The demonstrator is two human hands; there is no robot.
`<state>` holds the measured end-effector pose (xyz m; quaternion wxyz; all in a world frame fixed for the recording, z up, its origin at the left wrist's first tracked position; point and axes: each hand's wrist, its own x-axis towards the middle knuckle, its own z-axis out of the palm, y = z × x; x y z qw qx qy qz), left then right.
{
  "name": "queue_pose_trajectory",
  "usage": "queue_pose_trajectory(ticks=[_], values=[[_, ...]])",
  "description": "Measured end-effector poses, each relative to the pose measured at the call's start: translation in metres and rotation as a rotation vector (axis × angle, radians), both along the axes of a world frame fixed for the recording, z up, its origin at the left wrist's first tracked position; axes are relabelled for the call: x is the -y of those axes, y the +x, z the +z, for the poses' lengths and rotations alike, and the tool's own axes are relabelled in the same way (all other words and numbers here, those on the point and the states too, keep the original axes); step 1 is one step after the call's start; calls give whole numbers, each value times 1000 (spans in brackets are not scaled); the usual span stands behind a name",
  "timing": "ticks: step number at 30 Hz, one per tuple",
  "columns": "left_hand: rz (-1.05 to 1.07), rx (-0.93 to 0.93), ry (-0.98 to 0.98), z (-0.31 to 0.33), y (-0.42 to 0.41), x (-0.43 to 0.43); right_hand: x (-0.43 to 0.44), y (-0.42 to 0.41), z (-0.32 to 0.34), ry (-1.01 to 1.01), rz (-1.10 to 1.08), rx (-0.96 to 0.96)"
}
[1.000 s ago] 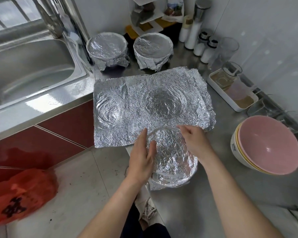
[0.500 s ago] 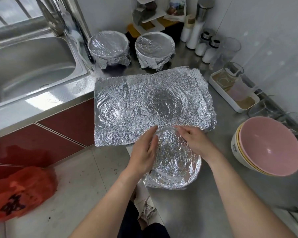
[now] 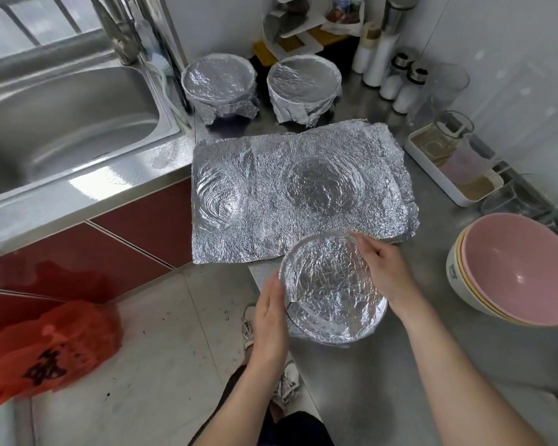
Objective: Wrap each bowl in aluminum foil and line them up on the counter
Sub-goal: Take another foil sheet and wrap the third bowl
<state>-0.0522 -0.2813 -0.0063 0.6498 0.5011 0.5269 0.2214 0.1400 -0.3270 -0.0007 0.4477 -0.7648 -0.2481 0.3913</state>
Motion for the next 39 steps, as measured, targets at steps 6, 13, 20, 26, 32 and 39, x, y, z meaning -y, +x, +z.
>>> queue_pose_trajectory(ticks=[6,13,20,26,32,39], values=[[261,57,1,1,5,-4,6,-9,-2,108,-175,6],[348,132,-138,6,17,-13,5,-13,-6,112,-207,-53],[269,82,-67,18,35,-23,2,-22,-2,153,-297,-113],[267,61,-52,12,37,-23,3,-21,-8,168,-323,-115],[217,22,-78,17,30,-31,5,-17,-11,158,-295,-125],[86,-70,17,17,36,-32,2,-18,-10,162,-266,-90]])
